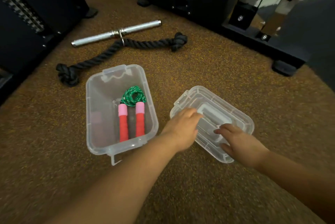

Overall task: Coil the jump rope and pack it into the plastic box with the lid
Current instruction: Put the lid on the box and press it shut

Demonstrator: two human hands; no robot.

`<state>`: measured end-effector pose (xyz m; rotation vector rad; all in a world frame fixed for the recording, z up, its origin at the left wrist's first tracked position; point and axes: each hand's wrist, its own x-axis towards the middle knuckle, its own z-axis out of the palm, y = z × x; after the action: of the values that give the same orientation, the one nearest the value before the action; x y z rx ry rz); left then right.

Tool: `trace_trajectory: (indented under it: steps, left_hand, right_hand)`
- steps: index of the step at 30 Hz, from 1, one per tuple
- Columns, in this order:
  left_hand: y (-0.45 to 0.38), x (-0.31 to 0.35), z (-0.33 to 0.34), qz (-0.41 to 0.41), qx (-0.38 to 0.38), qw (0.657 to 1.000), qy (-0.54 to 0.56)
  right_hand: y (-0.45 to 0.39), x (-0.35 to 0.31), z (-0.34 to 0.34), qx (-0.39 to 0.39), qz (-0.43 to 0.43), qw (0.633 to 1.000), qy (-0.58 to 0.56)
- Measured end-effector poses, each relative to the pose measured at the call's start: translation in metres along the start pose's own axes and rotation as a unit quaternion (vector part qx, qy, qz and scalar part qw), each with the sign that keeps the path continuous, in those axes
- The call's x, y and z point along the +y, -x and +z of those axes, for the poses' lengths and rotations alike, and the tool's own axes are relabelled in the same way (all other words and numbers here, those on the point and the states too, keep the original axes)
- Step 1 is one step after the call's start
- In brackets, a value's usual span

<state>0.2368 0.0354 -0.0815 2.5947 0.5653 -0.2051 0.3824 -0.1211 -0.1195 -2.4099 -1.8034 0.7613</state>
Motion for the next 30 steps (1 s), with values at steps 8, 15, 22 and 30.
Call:
trace_trajectory:
  steps: [8,15,22,30]
  left_hand:
    - [0.006,0.019,0.058,-0.087,-0.203,0.974,-0.054]
    - [0.007,0.023,0.06,-0.125,-0.178,0.976,-0.008]
    - [0.007,0.025,0.048,-0.333,0.026,0.885,0.324]
    - [0.014,0.047,0.066,-0.207,-0.133,0.957,0.151]
  right_hand:
    - [0.004,-0.002,0.043,-0.065,0.062,0.994,0.07]
    - [0.005,-0.011,0.054,-0.071,0.05,0.99,0.114]
    - [0.011,0.01,0.014,-0.022,0.035,0.997,0.068]
    - [0.012,0.008,0.045,-0.06,0.029,0.977,0.202]
